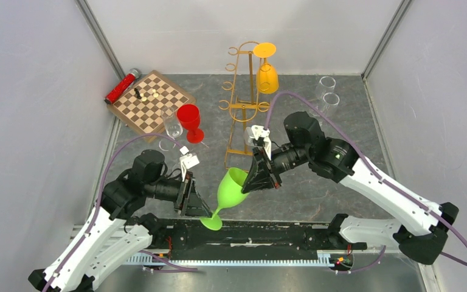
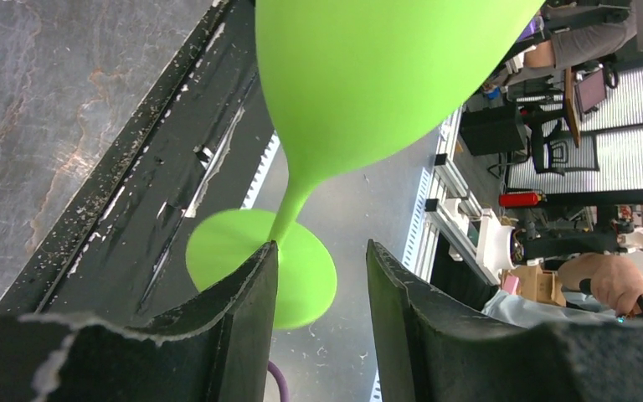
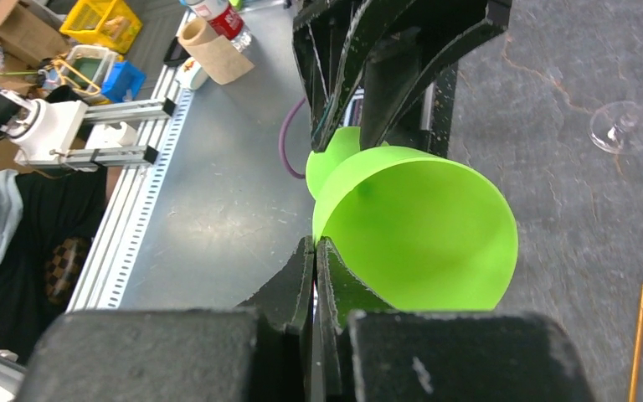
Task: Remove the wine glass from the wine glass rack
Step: Place the wine glass at the center of the board.
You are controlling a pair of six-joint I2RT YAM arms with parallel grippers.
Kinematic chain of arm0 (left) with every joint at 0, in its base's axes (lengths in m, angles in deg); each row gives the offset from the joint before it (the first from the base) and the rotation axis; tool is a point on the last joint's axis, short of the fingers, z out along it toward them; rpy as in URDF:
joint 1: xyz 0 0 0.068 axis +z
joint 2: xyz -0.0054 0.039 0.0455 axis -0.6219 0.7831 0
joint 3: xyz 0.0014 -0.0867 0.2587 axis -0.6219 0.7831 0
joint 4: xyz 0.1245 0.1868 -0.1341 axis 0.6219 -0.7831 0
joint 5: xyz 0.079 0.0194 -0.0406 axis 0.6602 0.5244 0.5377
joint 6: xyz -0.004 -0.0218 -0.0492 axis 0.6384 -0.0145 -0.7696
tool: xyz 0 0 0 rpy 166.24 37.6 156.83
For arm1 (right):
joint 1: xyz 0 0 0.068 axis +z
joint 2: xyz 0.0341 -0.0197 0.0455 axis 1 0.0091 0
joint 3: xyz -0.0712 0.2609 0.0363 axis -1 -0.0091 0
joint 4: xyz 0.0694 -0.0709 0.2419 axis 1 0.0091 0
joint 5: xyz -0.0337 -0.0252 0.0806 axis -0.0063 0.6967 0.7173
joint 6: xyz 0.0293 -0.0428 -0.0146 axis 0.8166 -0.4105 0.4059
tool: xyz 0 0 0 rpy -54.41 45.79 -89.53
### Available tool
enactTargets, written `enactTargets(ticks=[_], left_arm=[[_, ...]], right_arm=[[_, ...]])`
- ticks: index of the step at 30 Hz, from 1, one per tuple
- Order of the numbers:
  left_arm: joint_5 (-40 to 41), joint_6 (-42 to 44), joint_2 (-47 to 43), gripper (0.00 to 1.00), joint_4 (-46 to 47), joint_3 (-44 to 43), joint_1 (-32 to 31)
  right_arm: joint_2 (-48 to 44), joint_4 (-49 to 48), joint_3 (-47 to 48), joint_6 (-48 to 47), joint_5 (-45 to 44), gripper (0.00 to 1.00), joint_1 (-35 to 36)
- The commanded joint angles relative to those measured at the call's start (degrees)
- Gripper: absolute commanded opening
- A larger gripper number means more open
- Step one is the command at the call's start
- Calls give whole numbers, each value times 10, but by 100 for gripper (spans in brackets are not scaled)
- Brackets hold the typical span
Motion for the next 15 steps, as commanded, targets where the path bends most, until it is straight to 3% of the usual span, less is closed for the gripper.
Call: enactTargets(ticks=[1,6,15], left_arm=[[35,23,11,50,16,-29,0],[89,27,23,50,20,-38,0],[91,12,48,50,53,-20,0]], right_arm=[[-48,29,-19,-19,-54,0,0],[-85,72,-22,-21,-147,0,-1],[-87,174,21,-2,-385,0,-17]])
